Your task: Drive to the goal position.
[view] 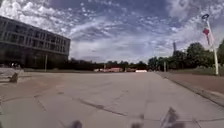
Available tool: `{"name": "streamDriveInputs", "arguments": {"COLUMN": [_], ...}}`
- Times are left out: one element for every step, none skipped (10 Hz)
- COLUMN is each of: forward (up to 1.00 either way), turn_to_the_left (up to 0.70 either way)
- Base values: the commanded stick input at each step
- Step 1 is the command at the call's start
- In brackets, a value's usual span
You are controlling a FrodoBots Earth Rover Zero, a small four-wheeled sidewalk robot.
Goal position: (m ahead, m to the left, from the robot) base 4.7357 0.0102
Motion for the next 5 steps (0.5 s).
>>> {"name": "streamDriveInputs", "arguments": {"forward": [0.70,0.70,0.70,0.70,0.70], "turn_to_the_left": [0.00,0.00,0.00,0.00,0.00]}}
